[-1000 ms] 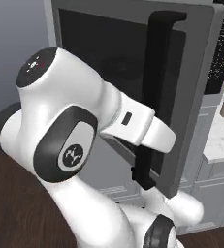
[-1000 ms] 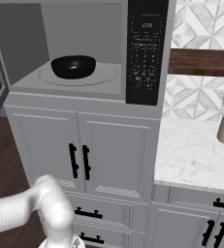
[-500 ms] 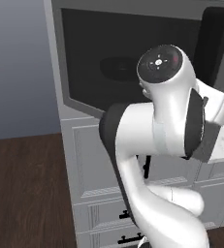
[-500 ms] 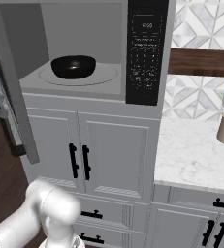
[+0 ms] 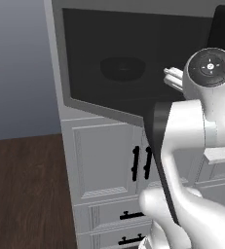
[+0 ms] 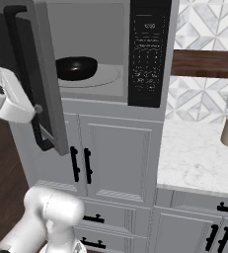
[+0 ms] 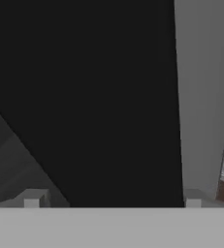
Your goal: Open the microwave, place the bowl with waffle inside the microwave, then close the microwave door and turn it on.
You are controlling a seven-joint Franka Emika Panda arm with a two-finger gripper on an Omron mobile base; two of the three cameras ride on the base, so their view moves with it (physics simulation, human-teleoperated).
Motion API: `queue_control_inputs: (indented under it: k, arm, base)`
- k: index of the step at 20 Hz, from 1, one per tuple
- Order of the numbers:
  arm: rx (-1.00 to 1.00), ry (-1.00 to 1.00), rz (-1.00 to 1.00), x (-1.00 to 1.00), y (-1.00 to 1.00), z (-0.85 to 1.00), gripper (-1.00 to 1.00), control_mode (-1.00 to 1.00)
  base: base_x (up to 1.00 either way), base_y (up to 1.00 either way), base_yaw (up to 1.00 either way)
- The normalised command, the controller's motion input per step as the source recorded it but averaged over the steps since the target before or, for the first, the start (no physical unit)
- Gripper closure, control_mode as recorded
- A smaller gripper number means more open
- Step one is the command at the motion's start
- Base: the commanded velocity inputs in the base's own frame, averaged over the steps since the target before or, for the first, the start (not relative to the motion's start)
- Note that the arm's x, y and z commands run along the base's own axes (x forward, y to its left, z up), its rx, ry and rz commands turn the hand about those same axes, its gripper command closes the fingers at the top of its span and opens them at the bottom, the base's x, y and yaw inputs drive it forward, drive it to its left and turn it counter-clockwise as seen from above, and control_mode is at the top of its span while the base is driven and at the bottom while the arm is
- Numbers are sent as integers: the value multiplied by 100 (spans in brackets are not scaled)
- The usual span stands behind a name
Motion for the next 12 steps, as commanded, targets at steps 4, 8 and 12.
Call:
queue_control_inputs:
  k: [4, 8, 12]
  arm:
    - [9, -20, 0, 51, 0, 0, -100, -100]
    - [1, -11, 0, 63, 0, 0, -100, -100]
    - [0, -2, 0, 60, 0, 0, -100, -100]
  base:
    - [0, 0, 0]
    - [0, 0, 0]
    - [0, 0, 0]
